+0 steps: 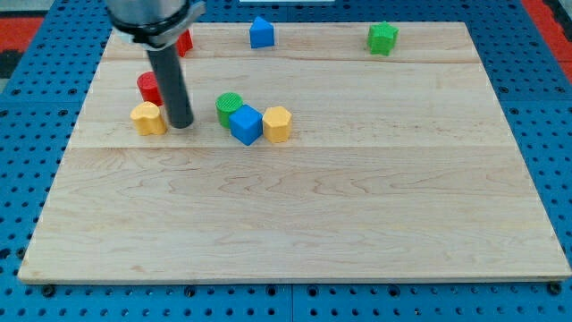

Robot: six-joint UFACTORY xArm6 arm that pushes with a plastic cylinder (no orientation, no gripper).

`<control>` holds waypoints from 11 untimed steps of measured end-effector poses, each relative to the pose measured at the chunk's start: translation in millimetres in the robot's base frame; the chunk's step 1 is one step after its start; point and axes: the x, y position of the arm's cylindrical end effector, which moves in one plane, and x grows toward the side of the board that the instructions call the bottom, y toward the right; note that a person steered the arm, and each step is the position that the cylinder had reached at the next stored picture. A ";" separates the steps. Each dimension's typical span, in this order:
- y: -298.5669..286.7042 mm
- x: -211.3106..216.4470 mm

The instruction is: Move the blue cube toward the yellow hexagon

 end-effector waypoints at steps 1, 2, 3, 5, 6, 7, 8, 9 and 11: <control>-21.8 0.2; -14.6 0.2; -6.4 0.2; 17.3 0.1; 17.6 0.1; 18.5 0.2; 52.7 10.7; 87.3 18.5; 147.8 5.3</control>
